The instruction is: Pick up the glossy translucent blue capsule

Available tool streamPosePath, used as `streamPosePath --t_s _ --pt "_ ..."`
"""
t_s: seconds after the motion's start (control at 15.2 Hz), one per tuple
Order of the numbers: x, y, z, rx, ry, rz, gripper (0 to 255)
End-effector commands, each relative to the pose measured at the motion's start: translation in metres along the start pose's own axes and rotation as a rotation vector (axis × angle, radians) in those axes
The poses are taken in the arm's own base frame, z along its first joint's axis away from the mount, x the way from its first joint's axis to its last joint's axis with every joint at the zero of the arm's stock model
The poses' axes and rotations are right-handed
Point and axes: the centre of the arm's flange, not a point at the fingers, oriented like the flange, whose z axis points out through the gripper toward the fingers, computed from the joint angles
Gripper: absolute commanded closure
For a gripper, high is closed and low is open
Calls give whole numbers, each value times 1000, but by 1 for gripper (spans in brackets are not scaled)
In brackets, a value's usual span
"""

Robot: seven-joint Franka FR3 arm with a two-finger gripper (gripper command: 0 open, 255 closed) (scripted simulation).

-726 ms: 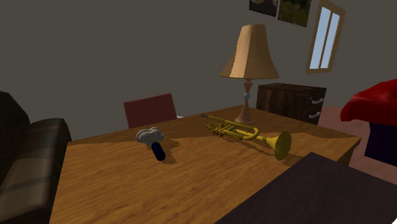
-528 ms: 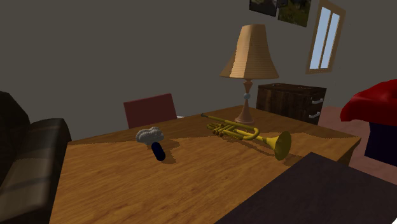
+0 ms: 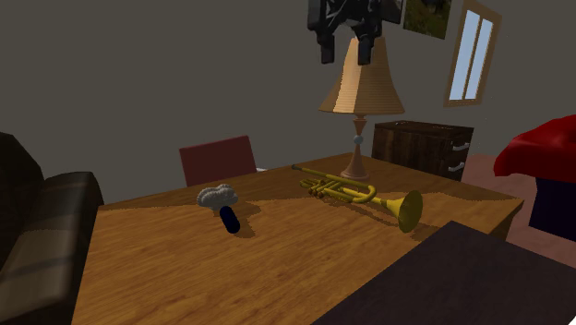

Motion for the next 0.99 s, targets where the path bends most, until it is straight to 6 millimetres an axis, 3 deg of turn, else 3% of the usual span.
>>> streamPosePath --t_s 0.0,0.92 --pt "16 -11 19 -1 5 12 0" --pt "122 -76 154 -16 22 91 0"
